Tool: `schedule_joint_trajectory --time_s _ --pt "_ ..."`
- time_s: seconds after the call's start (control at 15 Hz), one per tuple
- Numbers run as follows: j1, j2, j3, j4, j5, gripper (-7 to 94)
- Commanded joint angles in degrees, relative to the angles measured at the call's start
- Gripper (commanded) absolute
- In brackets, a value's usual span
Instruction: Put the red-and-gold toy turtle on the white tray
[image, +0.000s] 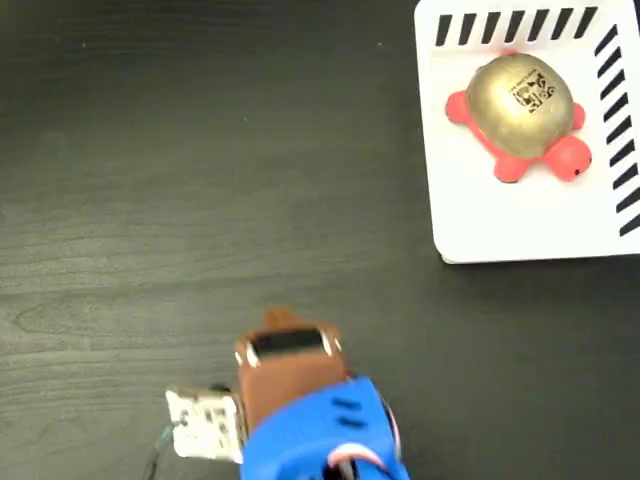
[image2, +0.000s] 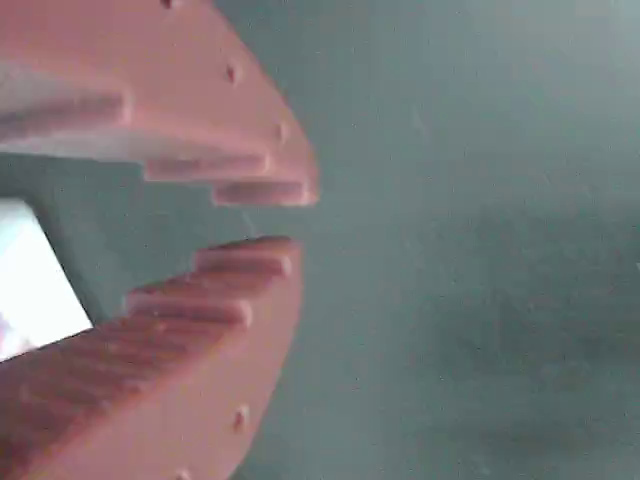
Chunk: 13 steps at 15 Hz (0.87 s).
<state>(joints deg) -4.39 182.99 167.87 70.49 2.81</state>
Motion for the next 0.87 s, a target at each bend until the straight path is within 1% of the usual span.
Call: schedule_joint_trajectory --time_s 0.0,0.27,0.8 --pt "0.4 3.4 -0.6 1.6 1.0 0" --pt "-0.9 3.4 -0.6 1.6 -0.4 0" --pt "-0.9 3.4 -0.6 1.6 -0.4 0"
